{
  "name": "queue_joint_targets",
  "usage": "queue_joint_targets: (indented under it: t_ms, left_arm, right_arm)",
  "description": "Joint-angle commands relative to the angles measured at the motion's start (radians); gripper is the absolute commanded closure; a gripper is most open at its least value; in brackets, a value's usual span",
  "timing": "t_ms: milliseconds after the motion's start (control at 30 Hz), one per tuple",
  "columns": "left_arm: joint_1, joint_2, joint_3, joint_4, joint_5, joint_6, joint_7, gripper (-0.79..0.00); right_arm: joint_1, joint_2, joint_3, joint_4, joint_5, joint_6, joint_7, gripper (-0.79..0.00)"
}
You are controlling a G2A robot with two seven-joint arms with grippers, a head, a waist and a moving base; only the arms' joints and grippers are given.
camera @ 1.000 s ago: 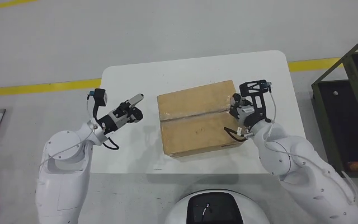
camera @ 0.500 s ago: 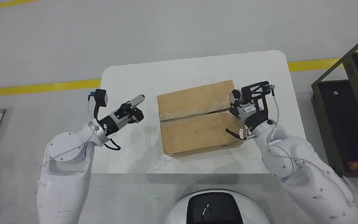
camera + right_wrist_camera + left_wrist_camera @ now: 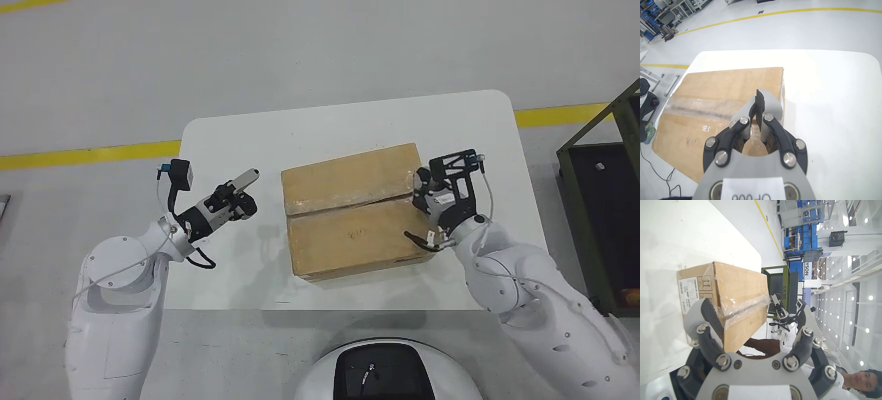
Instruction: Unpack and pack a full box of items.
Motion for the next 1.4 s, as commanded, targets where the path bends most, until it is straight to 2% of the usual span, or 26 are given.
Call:
queue_joint_targets:
  t_ms: [0,300,333,367,433,467,633,800,967,1367]
  left_arm:
    - [0.000,0.000,0.000,0.000,0.000,0.000,0.000,-0.785]
    - [0.012,-0.001,-0.001,-0.017,-0.011,-0.017,0.025,-0.785]
    - [0.010,0.000,0.000,-0.024,-0.012,-0.025,0.022,-0.767]
    - [0.007,0.000,0.001,-0.028,-0.012,-0.028,0.019,-0.465]
    - [-0.005,0.000,0.010,-0.042,-0.011,-0.035,0.014,-0.126]
    - [-0.010,-0.001,0.015,-0.047,-0.013,-0.037,0.012,0.000]
    - [-0.048,-0.006,0.072,-0.078,-0.015,-0.046,-0.009,0.000]
    - [-0.074,-0.016,0.162,-0.077,-0.007,-0.040,-0.011,0.000]
    - [-0.092,-0.021,0.214,-0.077,-0.005,-0.030,-0.033,0.000]
    - [-0.125,-0.032,0.301,0.002,0.064,-0.019,-0.016,0.000]
  right_arm:
    - [-0.001,-0.001,0.000,-0.001,-0.005,0.001,0.007,0.000]
    - [0.012,-0.006,-0.014,0.008,-0.077,-0.006,0.065,0.000]
    - [0.013,-0.007,-0.016,0.007,-0.081,-0.007,0.068,0.000]
    - [0.013,-0.007,-0.017,0.007,-0.083,-0.008,0.070,0.000]
    - [0.013,-0.009,-0.017,0.006,-0.087,-0.011,0.074,0.000]
    - [0.013,-0.009,-0.016,0.005,-0.088,-0.012,0.074,0.000]
    - [0.005,-0.012,-0.009,-0.003,-0.097,-0.016,0.077,0.000]
    - [-0.011,-0.014,0.003,-0.015,-0.107,-0.007,0.073,0.000]
    - [-0.026,-0.016,0.008,-0.025,-0.115,-0.010,0.076,0.000]
    - [-0.026,-0.025,0.008,-0.020,-0.138,-0.014,0.088,0.000]
